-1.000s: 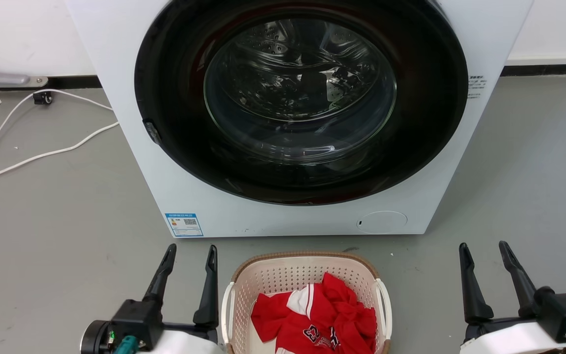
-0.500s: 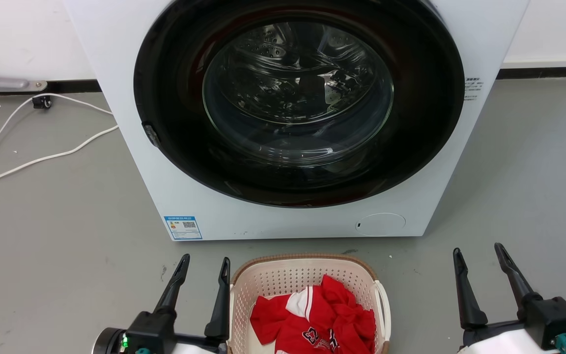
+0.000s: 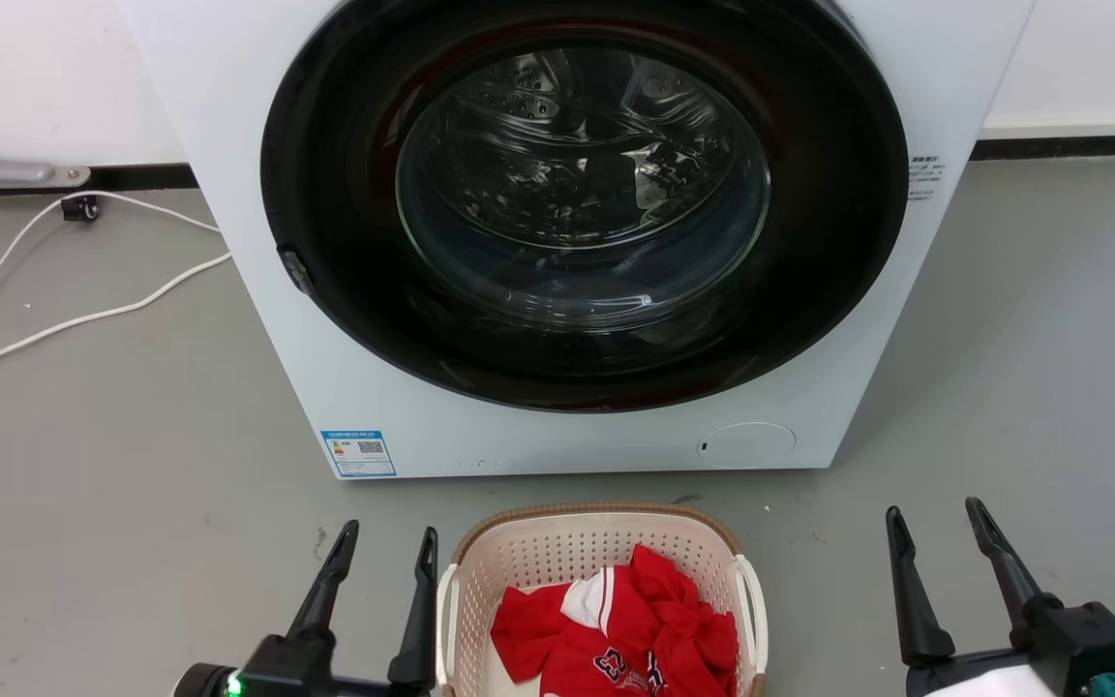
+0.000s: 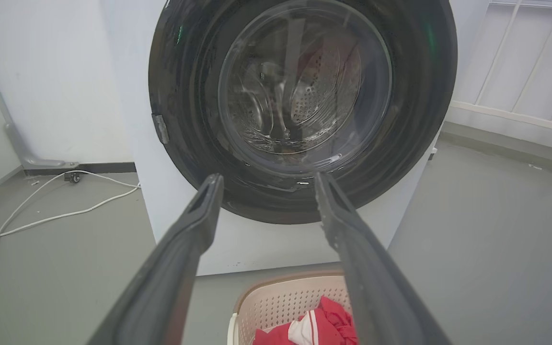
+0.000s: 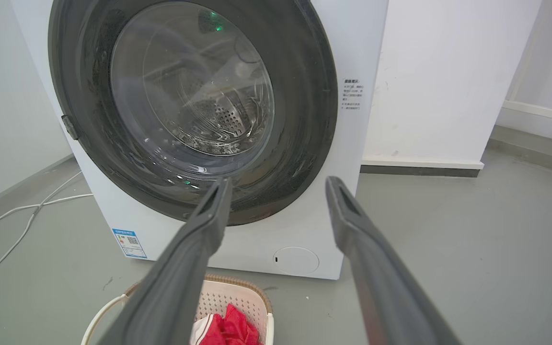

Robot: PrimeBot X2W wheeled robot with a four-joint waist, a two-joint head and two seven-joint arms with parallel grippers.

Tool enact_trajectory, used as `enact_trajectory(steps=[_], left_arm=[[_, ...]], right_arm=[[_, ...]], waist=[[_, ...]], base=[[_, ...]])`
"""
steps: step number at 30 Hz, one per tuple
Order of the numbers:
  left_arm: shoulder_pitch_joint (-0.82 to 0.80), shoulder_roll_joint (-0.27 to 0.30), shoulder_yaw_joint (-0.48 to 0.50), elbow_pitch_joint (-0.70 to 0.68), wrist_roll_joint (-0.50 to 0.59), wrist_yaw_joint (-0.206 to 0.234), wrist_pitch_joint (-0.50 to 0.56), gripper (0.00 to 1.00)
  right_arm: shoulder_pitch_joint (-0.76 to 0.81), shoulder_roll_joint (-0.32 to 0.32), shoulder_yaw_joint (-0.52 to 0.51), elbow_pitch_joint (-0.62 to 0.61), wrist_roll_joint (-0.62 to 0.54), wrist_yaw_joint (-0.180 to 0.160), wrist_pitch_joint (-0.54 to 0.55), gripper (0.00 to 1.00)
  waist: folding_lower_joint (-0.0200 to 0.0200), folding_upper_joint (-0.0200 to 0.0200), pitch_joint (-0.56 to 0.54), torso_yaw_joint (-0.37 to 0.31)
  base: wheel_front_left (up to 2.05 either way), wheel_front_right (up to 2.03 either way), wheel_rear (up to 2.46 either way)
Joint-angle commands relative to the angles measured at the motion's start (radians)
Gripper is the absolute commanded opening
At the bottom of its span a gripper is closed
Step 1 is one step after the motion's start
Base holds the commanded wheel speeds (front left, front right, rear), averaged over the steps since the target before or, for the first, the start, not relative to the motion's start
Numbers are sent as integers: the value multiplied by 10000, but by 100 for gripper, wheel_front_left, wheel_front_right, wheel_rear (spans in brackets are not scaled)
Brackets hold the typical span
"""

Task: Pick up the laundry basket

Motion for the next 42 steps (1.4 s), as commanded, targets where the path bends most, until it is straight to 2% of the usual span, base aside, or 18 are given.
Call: enact_trajectory(steps=[1,4,10,31,36,42], left_arm=[[125,-8,-11,-10,216,9,-63,100],[141,-36,-86,-48,599,-34,-118,100],[142,-74,57,54,381,-51,-115,100],[-193,-88,126,153,81,98,-107,100],[-491,-87,162,328,7,117,-106,100],[-1492,-88,516,965,33,31,-106,100]], right_arm=[[135,4,13,-4,-89,-6,-66,100],[144,5,1,-16,-189,-6,-114,100],[120,6,-53,92,394,-6,-106,100],[-215,7,-1,237,468,-5,-106,100],[-536,7,90,571,315,-5,-104,100],[-1494,7,232,1059,23,-5,-84,100]], waist=[[0,0,-1,1],[0,0,11,9],[0,0,55,12],[0,0,551,33],[0,0,1126,-24],[0,0,2576,-197]], base=[[0,0,0],[0,0,0],[0,0,0],[0,0,0],[0,0,0],[0,0,0]])
